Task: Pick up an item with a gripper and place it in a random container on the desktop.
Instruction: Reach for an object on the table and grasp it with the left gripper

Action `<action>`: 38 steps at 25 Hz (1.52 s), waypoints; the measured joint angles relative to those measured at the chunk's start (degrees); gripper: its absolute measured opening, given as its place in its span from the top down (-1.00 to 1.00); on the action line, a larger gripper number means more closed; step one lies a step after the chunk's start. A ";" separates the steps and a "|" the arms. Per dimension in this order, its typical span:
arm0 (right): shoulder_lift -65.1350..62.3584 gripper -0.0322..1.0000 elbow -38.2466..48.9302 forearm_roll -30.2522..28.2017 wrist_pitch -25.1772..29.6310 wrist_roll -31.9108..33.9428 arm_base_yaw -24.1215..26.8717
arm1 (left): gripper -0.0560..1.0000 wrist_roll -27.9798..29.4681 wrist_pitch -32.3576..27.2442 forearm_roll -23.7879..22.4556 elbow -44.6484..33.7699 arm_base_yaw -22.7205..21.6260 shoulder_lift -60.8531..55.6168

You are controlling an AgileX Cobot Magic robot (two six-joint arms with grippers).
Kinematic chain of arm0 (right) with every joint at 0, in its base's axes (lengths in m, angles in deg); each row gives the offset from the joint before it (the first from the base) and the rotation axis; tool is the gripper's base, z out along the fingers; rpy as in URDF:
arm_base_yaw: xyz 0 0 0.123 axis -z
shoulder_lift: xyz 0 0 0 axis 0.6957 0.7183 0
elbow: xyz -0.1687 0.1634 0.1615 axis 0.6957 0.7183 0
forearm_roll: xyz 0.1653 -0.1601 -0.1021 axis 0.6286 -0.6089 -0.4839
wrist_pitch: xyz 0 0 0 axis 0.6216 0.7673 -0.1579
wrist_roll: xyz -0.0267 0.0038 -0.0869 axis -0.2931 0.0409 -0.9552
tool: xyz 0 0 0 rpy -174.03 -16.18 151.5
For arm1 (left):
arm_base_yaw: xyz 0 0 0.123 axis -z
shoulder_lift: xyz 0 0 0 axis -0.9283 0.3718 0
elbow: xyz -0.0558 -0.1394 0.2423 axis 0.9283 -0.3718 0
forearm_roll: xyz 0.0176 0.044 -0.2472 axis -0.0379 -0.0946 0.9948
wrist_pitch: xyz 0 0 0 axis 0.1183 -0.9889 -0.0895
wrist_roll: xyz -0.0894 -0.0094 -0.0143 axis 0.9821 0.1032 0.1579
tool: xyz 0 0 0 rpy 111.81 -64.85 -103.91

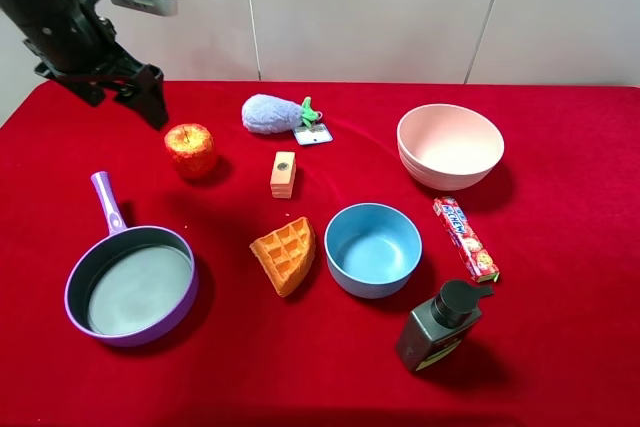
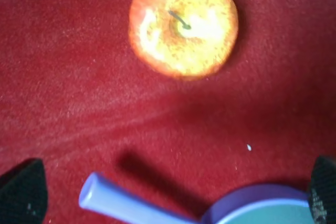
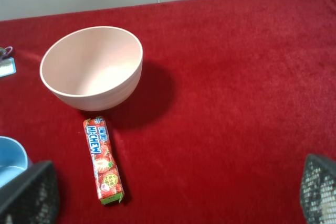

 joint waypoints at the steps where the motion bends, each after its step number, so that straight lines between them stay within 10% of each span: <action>1: 0.00 -0.40 0.00 0.00 0.00 0.00 0.00 | -0.98 0.00 0.12 0.00 0.52 0.00 0.91; 38: 0.00 -0.40 0.00 0.00 0.00 0.00 0.00 | -0.98 -0.15 3.47 -0.05 13.68 4.65 25.68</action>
